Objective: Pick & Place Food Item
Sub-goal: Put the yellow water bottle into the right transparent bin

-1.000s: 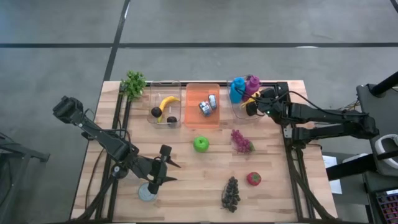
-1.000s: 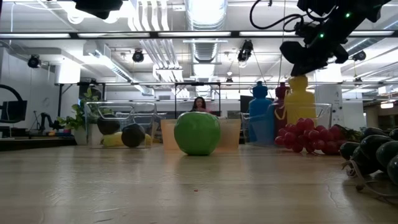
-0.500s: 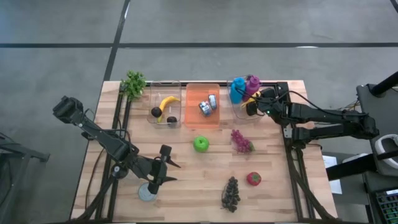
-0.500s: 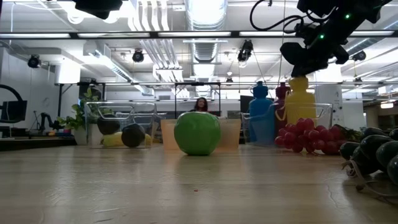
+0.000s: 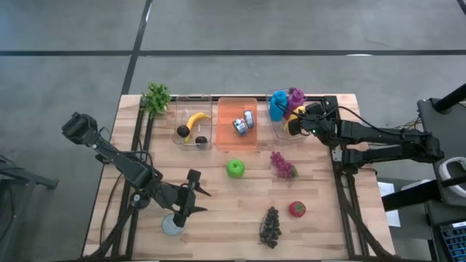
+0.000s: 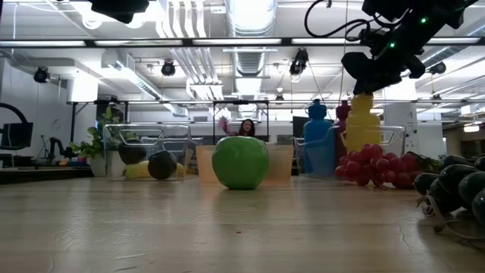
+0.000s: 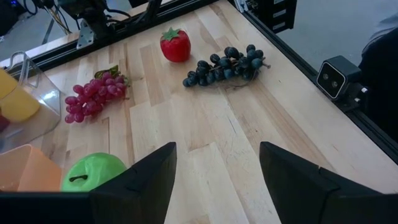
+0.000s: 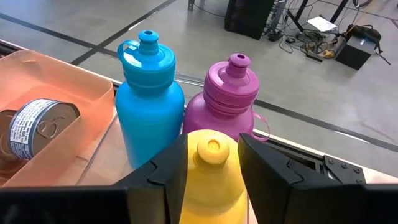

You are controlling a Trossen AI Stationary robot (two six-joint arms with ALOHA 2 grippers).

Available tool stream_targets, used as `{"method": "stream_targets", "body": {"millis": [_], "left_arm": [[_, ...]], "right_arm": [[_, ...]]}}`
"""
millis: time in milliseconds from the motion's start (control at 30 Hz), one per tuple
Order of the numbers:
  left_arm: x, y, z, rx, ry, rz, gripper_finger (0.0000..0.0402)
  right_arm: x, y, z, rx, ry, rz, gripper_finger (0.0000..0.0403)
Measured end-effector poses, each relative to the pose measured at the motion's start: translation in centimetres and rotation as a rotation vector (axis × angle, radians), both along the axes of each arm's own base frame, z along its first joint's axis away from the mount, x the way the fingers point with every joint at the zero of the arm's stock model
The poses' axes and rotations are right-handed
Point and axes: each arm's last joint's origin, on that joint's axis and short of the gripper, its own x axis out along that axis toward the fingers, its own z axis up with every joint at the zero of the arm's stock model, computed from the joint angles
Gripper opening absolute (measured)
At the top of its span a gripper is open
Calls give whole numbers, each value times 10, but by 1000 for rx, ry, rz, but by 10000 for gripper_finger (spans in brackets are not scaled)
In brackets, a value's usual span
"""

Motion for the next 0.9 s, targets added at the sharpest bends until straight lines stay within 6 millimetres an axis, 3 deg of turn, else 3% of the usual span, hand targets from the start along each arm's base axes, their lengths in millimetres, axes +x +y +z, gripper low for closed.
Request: {"method": "stream_targets", "body": {"millis": [633, 900], "left_arm": [[0, 0, 0, 0, 0, 0, 234], [0, 0, 0, 1, 0, -1, 240]], "right_arm": [[0, 0, 1, 0, -1, 1, 173], [0, 0, 1, -2, 0, -2, 166]]}}
